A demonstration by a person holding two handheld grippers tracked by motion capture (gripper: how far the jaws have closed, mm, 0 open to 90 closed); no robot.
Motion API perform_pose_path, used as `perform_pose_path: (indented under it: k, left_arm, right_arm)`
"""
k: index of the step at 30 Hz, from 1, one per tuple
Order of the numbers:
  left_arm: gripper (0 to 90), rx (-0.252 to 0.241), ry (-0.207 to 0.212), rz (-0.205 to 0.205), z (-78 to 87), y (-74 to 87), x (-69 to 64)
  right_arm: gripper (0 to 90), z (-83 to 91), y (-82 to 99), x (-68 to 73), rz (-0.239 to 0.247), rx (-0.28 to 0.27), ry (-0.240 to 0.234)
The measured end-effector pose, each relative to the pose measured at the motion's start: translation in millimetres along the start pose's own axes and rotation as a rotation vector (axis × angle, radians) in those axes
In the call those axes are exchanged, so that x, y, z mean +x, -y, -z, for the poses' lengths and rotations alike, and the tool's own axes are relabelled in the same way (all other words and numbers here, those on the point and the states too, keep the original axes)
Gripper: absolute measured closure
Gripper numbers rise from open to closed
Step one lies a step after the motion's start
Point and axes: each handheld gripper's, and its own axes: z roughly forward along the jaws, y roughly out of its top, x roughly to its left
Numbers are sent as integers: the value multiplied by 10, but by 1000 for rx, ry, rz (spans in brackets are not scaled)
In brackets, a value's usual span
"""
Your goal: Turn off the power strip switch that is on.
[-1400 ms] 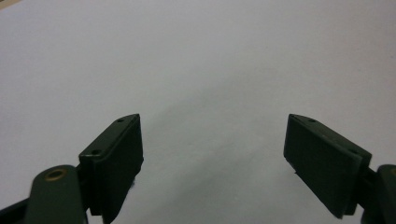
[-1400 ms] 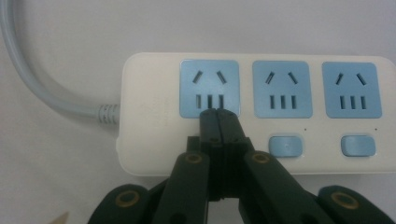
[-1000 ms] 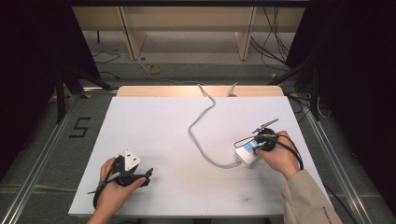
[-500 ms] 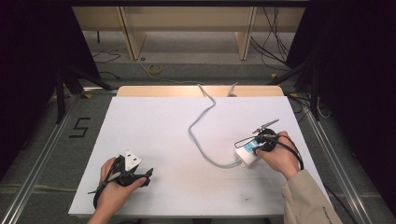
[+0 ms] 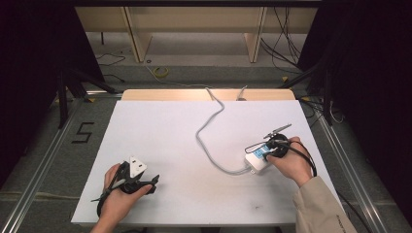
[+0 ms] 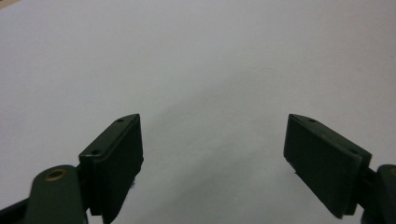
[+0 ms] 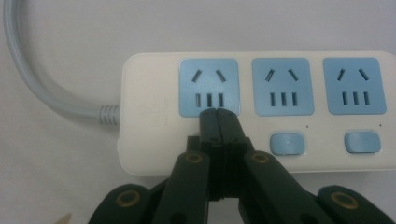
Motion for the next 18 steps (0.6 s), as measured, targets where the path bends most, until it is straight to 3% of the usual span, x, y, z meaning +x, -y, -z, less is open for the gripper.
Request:
perform_pose_path:
  k: [18]
  left_arm:
    - [193,0,1,-5,-2,-3,-1]
  right_arm:
    - [900,12,2,-1,1,-7,1]
